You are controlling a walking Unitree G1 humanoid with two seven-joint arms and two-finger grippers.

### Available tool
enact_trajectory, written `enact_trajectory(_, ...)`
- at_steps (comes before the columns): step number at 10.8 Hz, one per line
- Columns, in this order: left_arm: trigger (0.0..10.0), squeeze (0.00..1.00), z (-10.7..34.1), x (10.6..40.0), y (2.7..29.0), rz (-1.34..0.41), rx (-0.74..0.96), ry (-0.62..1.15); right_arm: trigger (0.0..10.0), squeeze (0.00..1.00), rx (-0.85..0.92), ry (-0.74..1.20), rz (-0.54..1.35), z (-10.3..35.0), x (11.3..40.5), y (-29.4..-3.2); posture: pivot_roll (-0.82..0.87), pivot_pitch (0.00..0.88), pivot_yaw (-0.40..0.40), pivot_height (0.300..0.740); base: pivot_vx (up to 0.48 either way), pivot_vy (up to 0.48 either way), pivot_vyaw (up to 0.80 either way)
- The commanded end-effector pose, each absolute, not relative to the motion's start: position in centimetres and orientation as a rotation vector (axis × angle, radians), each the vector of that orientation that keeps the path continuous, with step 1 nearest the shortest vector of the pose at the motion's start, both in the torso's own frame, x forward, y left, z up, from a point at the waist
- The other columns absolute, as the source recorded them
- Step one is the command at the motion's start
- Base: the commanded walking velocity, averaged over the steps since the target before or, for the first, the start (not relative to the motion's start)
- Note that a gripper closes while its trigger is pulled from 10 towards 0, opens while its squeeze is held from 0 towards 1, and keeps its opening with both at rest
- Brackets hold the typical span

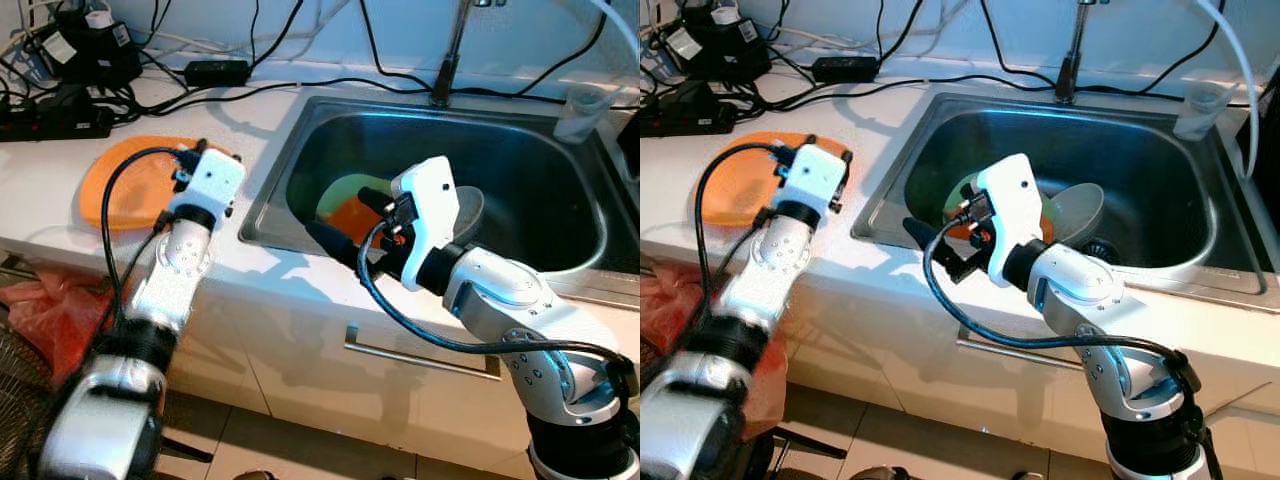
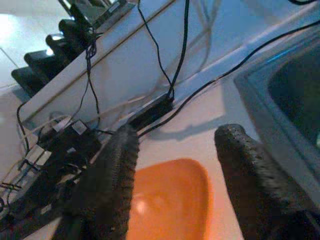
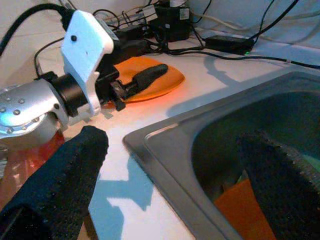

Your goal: Kitchen organization

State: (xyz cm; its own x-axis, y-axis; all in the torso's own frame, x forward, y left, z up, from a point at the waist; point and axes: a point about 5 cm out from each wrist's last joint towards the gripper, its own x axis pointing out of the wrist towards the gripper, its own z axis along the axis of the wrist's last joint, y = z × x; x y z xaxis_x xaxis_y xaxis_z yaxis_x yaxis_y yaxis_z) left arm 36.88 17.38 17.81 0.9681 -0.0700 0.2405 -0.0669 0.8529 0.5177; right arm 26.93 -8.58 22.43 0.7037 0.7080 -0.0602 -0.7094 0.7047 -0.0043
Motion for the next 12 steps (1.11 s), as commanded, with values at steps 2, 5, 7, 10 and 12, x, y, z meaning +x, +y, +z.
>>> enact_trajectory(2,10.0,1.00,18.2,36.4,17.7,0.037,0.498,-0.264,10.0,0.00,-0.029,0.046,0.831,22.6,26.8,-8.3,-0.02,0.033,0.034,0.740,0.000,0.000,0.00)
enact_trajectory(5,10.0,1.00,22.0,35.7,20.5,0.230,0.309,-0.315,10.0,0.00,-0.030,0.056,0.845,22.4,26.9,-8.1,0.01,0.042,0.020,0.740,0.000,0.000,0.00)
enact_trajectory(7,10.0,1.00,21.1,34.9,24.0,0.389,0.219,-0.250,10.0,0.00,-0.029,0.061,0.856,22.2,27.0,-8.1,0.03,0.044,-0.002,0.740,0.000,0.000,0.00)
enact_trajectory(10,10.0,1.00,19.1,33.1,25.7,0.525,0.017,-0.131,10.0,0.00,-0.038,0.065,0.898,22.3,27.7,-7.8,0.08,0.053,-0.054,0.740,0.000,0.000,0.00)
enact_trajectory(12,10.0,1.00,19.0,32.8,25.7,0.544,-0.004,-0.120,10.0,0.00,-0.042,0.063,0.903,22.4,28.0,-7.7,0.08,0.057,-0.051,0.740,0.000,0.000,0.00)
